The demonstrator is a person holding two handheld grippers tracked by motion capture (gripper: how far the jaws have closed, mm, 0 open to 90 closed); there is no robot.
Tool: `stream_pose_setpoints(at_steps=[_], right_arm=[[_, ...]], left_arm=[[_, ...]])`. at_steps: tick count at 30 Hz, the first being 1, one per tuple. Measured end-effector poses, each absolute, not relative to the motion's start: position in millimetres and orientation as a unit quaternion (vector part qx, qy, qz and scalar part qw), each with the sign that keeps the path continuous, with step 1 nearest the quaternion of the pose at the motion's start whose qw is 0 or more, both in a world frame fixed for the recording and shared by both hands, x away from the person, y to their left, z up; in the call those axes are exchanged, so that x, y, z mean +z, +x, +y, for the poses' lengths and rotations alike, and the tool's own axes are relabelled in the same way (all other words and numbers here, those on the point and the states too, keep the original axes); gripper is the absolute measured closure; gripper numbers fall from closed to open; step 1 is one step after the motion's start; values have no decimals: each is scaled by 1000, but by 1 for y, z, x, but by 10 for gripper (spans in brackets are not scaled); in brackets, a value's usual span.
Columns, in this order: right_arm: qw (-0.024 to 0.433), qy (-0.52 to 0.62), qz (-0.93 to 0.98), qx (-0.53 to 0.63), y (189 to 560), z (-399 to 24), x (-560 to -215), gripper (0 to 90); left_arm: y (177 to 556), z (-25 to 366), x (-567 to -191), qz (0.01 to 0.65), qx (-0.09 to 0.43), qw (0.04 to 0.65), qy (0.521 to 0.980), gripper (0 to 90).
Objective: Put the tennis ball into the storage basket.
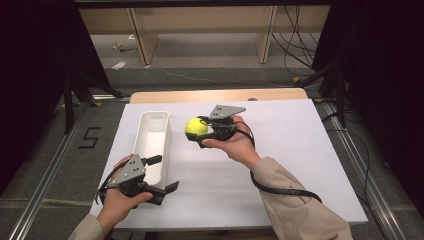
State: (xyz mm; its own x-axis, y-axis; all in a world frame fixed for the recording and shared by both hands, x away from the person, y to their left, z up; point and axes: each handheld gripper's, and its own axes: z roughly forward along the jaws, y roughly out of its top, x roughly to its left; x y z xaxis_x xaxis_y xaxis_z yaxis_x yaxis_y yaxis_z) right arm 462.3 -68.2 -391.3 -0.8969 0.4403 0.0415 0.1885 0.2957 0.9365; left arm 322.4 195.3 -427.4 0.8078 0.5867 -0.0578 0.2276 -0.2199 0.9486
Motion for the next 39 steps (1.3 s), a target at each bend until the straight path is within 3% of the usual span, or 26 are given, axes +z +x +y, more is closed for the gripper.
stream_pose_setpoints(at_steps=[39], right_arm=[[106,195,798,560,467,-55,-390,265]], left_arm=[[323,196,-427,262,165,564,766,1]])
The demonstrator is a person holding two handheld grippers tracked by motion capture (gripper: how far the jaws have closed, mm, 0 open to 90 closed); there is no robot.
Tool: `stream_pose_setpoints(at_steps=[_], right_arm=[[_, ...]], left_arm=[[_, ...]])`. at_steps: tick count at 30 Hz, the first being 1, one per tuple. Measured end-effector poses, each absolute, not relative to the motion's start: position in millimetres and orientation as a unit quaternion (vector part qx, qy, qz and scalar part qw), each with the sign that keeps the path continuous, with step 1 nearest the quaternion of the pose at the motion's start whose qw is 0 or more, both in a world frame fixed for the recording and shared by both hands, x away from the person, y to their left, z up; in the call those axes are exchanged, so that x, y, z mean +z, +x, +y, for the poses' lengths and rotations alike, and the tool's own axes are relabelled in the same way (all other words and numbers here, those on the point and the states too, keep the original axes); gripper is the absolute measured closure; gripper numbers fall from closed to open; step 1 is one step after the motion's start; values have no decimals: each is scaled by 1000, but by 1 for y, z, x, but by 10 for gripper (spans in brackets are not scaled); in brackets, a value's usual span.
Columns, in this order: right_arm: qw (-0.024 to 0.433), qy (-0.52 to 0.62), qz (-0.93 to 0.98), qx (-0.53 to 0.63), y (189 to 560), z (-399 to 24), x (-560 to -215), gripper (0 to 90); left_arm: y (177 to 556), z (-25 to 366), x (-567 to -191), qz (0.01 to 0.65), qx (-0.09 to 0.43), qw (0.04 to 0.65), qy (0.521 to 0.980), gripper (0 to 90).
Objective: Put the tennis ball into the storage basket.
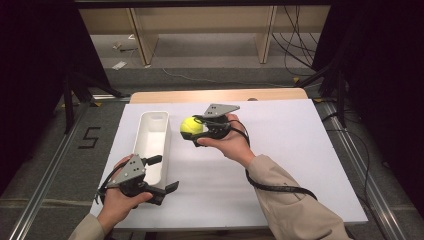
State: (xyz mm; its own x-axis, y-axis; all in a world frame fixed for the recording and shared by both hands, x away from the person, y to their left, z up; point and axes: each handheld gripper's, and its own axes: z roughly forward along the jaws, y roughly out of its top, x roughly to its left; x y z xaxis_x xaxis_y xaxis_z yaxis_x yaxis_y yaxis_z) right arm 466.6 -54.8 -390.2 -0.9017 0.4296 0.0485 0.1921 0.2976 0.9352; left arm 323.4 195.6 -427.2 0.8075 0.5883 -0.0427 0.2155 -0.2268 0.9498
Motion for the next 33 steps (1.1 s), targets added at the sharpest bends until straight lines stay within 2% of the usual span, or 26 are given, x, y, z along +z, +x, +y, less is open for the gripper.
stream_pose_setpoints(at_steps=[33], right_arm=[[102,189,800,561,469,-43,-389,265]], left_arm=[[324,195,-427,259,165,565,766,1]])
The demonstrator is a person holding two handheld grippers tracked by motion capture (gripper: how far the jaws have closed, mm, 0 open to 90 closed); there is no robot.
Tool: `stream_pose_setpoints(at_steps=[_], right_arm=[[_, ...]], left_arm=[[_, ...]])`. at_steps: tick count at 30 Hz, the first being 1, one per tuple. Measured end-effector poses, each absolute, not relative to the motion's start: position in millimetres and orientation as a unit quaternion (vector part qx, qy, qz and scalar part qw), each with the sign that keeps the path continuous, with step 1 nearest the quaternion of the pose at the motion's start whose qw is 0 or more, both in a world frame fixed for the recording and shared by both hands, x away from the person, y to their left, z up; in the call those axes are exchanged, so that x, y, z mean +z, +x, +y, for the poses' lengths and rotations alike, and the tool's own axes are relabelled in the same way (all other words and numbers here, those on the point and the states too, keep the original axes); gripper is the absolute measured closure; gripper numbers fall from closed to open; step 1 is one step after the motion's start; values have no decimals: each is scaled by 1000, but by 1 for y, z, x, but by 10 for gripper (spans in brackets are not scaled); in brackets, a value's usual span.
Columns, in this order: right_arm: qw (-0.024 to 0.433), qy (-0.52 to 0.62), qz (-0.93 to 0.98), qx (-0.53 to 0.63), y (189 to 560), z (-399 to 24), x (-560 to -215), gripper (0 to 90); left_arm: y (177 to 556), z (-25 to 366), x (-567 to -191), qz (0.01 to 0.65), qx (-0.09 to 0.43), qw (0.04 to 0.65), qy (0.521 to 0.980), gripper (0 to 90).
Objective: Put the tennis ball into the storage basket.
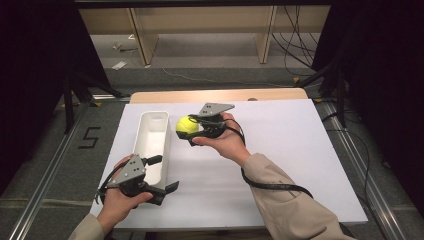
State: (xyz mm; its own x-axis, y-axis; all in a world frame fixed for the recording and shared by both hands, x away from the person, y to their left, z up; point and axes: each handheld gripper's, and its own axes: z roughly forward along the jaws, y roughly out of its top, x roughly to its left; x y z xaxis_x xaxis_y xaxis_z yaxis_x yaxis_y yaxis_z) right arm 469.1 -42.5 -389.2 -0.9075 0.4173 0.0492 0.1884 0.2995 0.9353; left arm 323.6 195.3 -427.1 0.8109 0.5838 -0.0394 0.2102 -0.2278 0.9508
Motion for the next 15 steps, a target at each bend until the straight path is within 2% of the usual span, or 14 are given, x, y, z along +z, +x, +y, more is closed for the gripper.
stream_pose_setpoints(at_steps=[15], right_arm=[[102,185,800,561,471,-36,-388,265]], left_arm=[[323,195,-427,260,163,566,765,1]])
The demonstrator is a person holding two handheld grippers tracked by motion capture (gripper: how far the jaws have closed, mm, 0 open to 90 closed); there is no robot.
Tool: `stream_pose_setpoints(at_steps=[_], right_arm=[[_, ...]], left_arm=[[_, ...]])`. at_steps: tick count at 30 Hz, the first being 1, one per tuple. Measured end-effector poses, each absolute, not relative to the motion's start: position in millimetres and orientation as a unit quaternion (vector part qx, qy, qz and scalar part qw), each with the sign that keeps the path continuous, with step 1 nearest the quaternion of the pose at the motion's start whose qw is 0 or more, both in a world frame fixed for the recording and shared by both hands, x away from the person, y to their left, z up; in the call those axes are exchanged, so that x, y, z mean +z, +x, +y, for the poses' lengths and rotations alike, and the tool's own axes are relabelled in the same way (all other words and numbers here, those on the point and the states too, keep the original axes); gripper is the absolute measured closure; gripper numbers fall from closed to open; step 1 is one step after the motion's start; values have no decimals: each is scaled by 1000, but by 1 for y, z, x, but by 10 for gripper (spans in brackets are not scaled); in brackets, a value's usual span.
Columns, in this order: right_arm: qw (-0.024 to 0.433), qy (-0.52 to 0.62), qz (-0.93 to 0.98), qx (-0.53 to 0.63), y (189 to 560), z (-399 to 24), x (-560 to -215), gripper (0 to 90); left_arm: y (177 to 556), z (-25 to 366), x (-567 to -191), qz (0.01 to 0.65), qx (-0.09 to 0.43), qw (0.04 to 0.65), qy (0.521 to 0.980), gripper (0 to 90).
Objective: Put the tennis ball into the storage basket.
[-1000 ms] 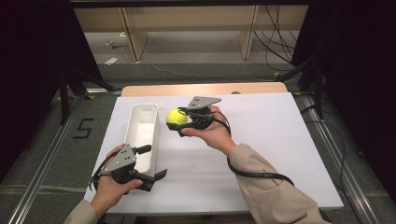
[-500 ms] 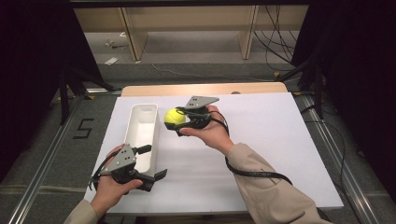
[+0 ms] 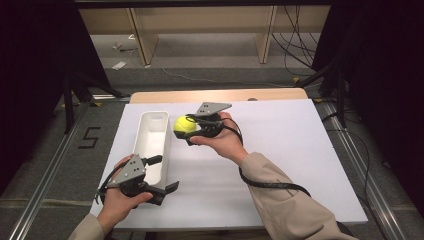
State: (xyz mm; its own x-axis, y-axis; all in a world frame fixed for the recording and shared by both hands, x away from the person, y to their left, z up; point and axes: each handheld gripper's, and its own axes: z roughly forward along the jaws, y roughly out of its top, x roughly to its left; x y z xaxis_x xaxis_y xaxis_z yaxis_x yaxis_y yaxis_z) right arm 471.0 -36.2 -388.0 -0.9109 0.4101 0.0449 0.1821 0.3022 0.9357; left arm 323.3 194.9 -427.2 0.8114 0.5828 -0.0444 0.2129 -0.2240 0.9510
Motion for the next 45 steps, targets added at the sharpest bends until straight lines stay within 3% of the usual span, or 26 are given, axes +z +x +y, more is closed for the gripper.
stream_pose_setpoints(at_steps=[45], right_arm=[[93,173,805,560,474,-14,-387,265]], left_arm=[[323,195,-427,261,162,565,766,1]])
